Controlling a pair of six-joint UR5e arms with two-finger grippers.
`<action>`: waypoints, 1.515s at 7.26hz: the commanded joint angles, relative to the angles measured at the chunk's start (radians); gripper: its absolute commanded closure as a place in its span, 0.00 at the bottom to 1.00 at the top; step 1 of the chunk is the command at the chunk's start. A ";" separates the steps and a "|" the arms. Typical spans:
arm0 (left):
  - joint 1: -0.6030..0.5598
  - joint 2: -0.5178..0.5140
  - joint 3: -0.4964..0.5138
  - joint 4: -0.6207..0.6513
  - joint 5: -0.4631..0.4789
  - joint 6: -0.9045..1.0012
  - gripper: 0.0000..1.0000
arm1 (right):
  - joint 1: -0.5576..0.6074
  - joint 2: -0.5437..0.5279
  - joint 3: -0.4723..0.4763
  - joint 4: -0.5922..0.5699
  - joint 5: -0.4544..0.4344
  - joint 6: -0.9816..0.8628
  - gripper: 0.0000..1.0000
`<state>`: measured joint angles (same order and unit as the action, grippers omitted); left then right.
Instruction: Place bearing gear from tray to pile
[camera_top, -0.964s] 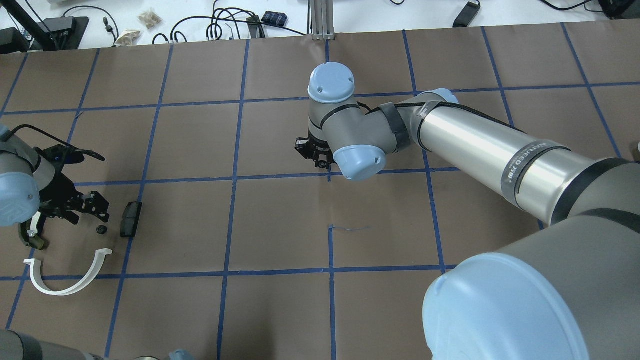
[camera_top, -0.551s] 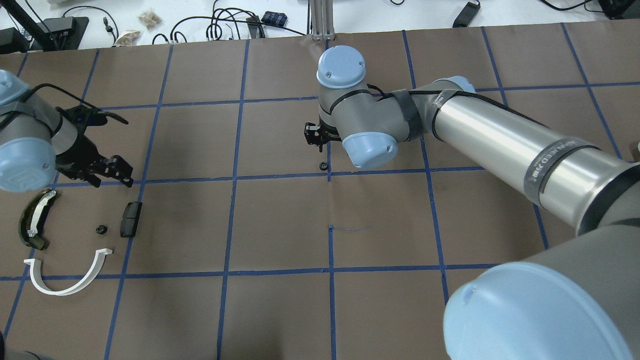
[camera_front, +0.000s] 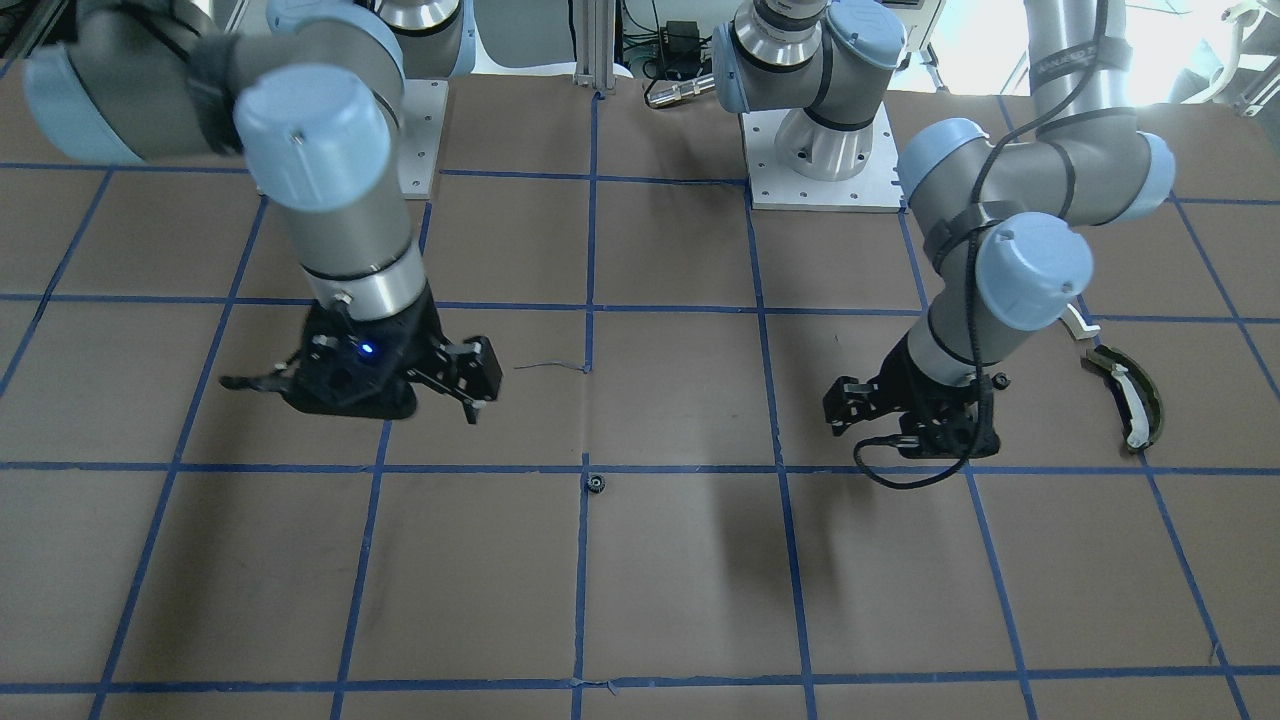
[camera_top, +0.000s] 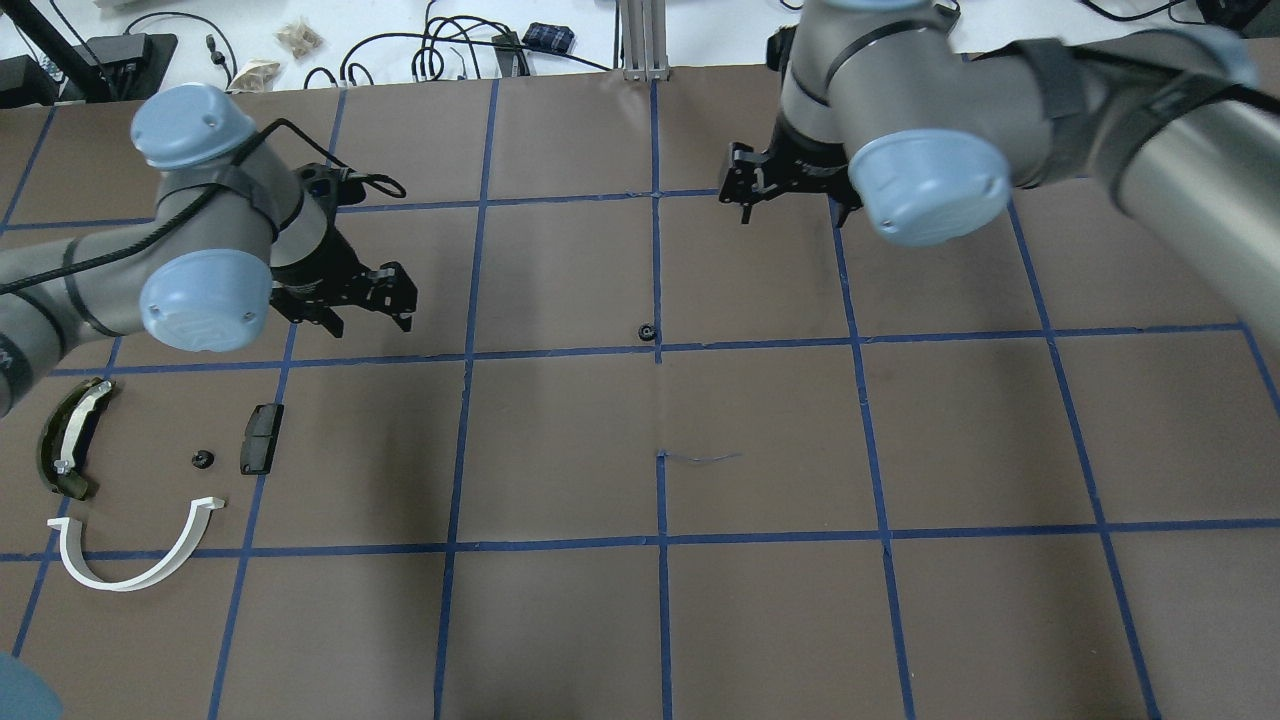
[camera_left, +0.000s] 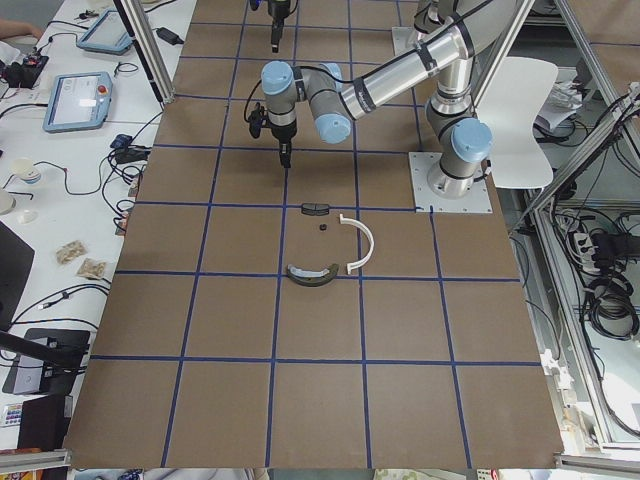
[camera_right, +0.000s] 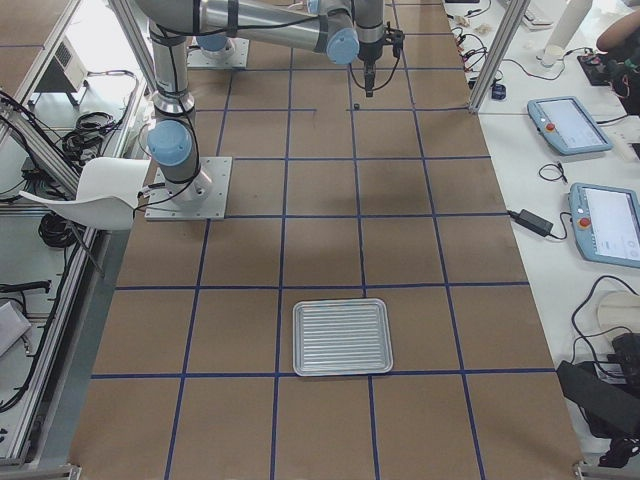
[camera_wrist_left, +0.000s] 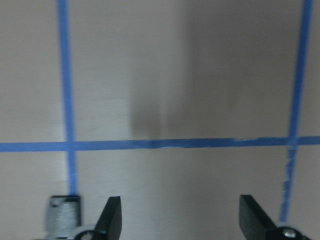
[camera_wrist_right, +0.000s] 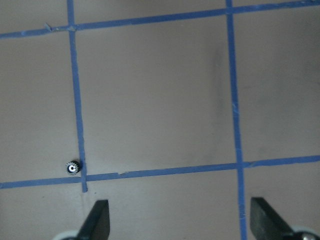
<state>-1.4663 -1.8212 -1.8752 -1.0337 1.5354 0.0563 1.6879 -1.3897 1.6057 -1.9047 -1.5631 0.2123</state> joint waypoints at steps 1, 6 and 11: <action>-0.182 -0.055 0.046 0.108 0.000 -0.247 0.13 | -0.117 -0.208 -0.004 0.229 0.006 -0.071 0.00; -0.446 -0.280 0.182 0.184 0.008 -0.584 0.13 | -0.125 -0.249 -0.013 0.328 0.003 -0.074 0.00; -0.471 -0.343 0.220 0.253 0.050 -0.583 0.29 | -0.125 -0.247 -0.026 0.323 0.017 -0.068 0.00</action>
<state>-1.9368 -2.1568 -1.6659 -0.7740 1.5582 -0.5380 1.5643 -1.6373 1.5805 -1.5814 -1.5457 0.1453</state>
